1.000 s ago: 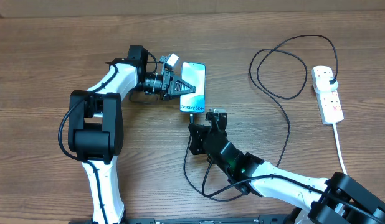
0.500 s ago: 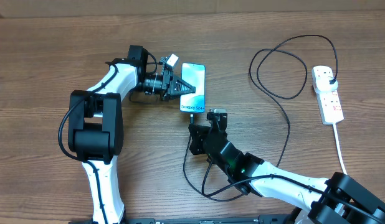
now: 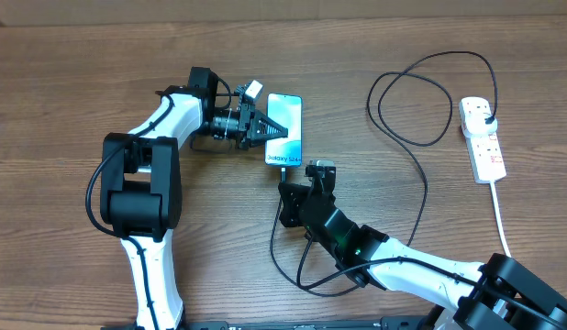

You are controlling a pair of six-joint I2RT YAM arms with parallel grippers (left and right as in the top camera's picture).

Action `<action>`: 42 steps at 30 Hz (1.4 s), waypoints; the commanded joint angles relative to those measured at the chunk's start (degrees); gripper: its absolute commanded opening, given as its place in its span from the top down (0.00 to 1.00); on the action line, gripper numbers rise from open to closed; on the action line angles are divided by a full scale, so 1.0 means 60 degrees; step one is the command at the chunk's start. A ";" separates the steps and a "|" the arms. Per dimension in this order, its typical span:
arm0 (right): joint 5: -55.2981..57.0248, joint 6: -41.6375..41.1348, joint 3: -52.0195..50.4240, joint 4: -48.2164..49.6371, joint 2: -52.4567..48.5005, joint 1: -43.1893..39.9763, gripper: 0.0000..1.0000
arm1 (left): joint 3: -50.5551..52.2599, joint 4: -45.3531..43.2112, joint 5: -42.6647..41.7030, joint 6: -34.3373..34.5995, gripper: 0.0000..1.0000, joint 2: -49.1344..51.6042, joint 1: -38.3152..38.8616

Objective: Plug charger to phone and switch on socket
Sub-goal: 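Align the plug tip with the phone's charging port, then push the plug upward into the phone's charging port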

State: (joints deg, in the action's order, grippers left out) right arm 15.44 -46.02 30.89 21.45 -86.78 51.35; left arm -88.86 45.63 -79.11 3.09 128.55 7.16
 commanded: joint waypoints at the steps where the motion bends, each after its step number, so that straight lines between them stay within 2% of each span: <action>1: 0.0178 -0.0040 0.0040 0.0062 -0.0018 -0.0073 0.96 | -0.0029 0.0033 -0.0576 0.0058 0.96 -0.0069 0.0011; 22: 0.0200 -0.0040 0.0040 0.0062 -0.0022 -0.0164 0.96 | -0.0029 0.0022 -0.0685 0.0015 0.93 -0.0069 0.0204; 27: -0.0375 -0.0036 0.0040 0.0321 -0.0022 -0.0160 0.96 | -0.0029 0.0000 -0.0685 0.0018 0.93 -0.0069 0.0204; 42: 0.0251 -0.0040 0.0040 0.0164 -0.0018 -0.0164 0.96 | -0.0029 -0.0007 -0.0685 0.0018 0.94 -0.0069 0.0204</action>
State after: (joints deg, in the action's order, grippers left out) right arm 14.52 -46.28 30.89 22.24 -86.78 50.72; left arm -88.86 45.54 -79.96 3.07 128.55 7.90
